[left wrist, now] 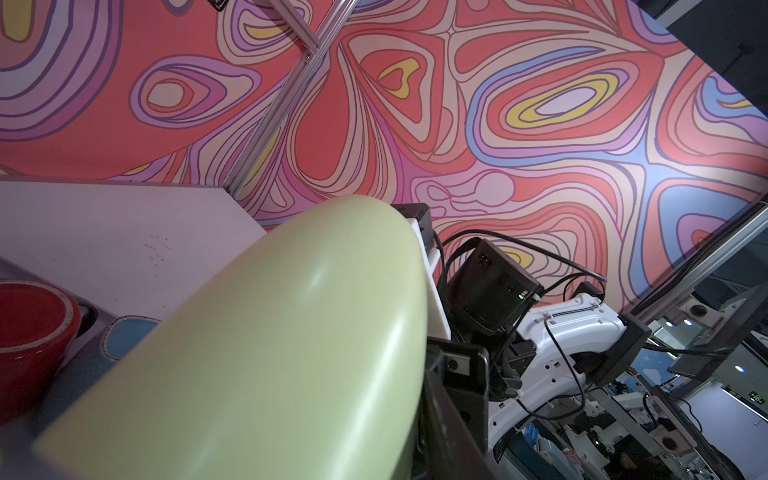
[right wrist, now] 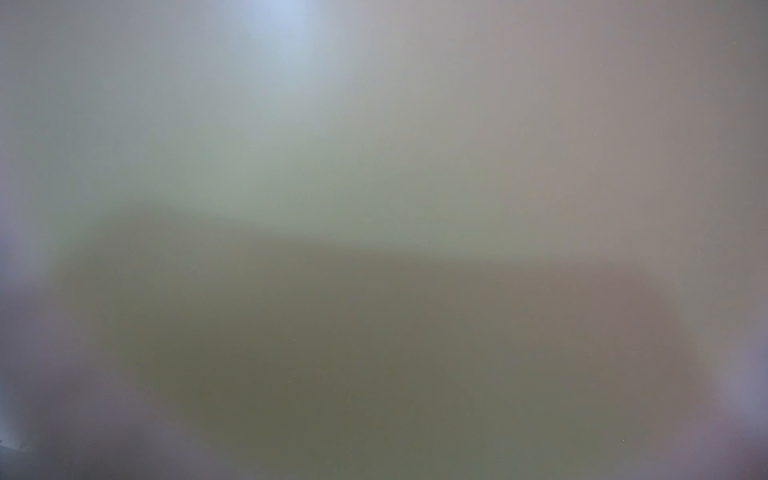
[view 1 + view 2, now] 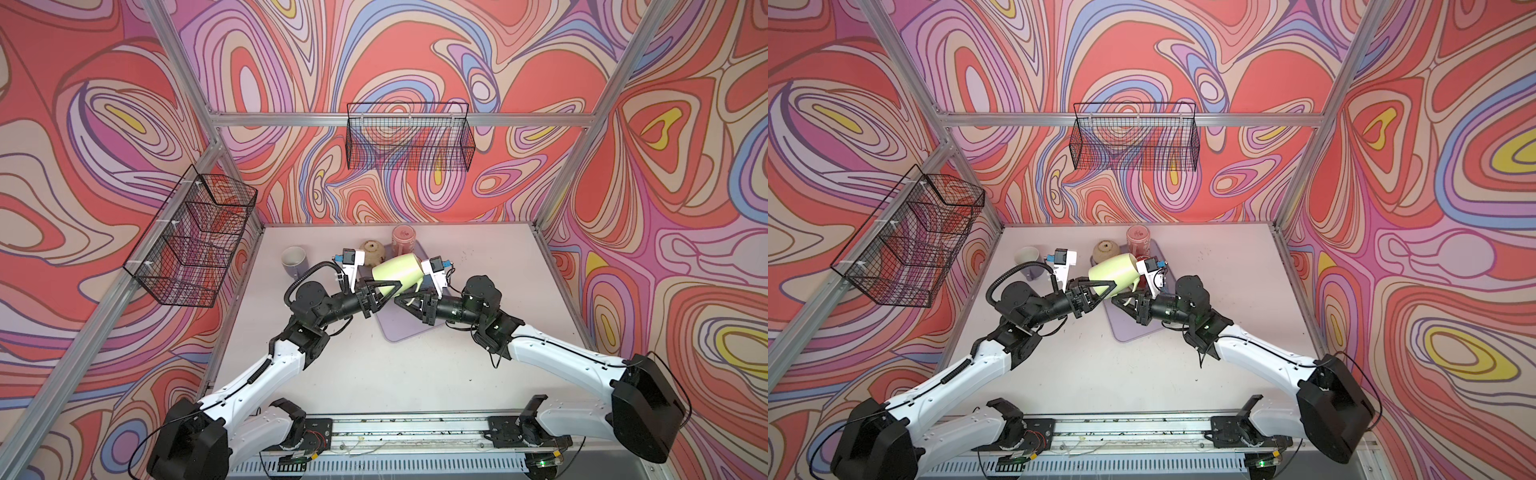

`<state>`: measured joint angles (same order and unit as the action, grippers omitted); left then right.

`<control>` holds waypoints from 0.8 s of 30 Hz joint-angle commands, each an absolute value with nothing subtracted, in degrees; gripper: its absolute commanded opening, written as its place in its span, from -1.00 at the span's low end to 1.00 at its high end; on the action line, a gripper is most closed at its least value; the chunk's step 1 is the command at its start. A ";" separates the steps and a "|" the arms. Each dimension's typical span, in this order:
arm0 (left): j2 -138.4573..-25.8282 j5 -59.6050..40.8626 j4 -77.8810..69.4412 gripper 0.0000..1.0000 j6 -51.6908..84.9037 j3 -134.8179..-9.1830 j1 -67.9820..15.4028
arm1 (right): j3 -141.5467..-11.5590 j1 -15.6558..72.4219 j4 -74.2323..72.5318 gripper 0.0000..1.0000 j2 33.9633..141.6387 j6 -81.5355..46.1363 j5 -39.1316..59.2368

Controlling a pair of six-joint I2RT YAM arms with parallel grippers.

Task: Turn the mug right side up
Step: 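Close the left gripper on the light green mug body while the right gripper holds it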

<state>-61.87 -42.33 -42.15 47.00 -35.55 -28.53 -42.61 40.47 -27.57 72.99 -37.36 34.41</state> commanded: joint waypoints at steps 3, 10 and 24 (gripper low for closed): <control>-62.61 -41.66 -47.78 -0.44 48.35 -36.99 -28.75 | -42.52 40.47 -32.61 -0.94 72.87 -37.00 36.66; -63.34 -41.83 -49.04 -0.55 48.86 -37.09 -28.83 | -42.56 40.40 -32.92 -0.94 73.00 -37.20 37.12; -63.77 -41.83 -50.08 -0.68 49.00 -37.26 -28.82 | -42.91 40.44 -33.51 -0.93 73.79 -37.67 37.27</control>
